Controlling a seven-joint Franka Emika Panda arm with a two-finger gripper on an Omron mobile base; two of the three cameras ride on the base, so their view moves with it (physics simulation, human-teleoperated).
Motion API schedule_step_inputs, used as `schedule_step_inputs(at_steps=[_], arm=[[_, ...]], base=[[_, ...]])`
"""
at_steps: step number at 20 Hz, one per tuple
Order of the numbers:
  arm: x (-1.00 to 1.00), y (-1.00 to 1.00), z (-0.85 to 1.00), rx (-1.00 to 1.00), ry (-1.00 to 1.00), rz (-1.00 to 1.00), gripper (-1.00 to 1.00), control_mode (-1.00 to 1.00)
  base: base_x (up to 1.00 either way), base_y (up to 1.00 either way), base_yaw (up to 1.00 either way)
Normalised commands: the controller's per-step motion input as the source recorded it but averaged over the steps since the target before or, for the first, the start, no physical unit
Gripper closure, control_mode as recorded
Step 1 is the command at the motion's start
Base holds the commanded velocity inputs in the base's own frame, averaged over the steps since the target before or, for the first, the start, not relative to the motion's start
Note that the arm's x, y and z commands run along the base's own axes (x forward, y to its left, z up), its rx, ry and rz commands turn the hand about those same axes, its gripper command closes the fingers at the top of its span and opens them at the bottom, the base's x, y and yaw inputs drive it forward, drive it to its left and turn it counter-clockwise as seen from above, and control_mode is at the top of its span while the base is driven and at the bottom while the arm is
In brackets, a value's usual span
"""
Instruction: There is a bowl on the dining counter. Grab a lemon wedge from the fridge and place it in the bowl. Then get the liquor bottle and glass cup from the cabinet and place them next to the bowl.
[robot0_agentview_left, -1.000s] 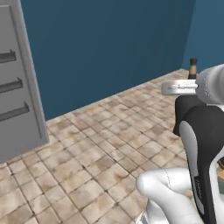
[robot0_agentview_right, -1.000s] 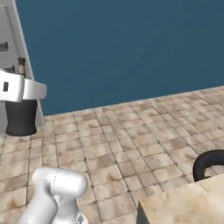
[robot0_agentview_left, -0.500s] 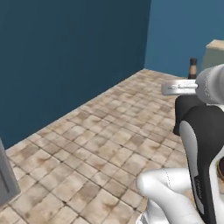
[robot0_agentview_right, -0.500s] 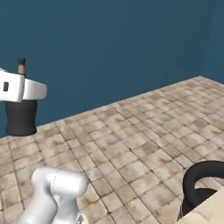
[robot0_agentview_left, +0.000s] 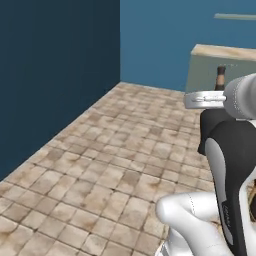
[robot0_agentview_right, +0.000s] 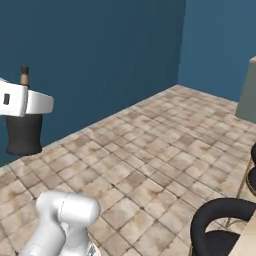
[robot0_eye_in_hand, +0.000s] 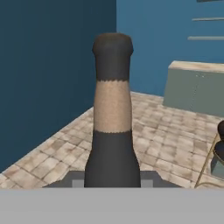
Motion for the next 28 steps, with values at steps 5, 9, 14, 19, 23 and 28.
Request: schedule_step_inputs(at_steps=[5, 9, 14, 19, 23, 28], arm=[[0.00, 0.00, 0.00, 0.00, 0.00, 0.00, 1.00, 1.00], [0.00, 0.00, 0.00, 0.00, 0.00, 0.00, 1.00, 1.00], [0.00, 0.00, 0.00, 0.00, 0.00, 0.00, 1.00, 1.00], [0.00, 0.00, 0.00, 0.00, 0.00, 0.00, 1.00, 1.00], [0.00, 0.00, 0.00, 0.00, 0.00, 0.00, 1.00, 1.00], [0.00, 0.00, 0.00, 0.00, 0.00, 0.00, 1.00, 1.00]], base=[[0.94, 0.00, -0.41], [0.96, 0.00, -0.39], [0.93, 0.01, -0.40], [0.77, 0.03, -0.43], [0.69, 0.04, -0.46], [0.63, 0.01, -0.45]])
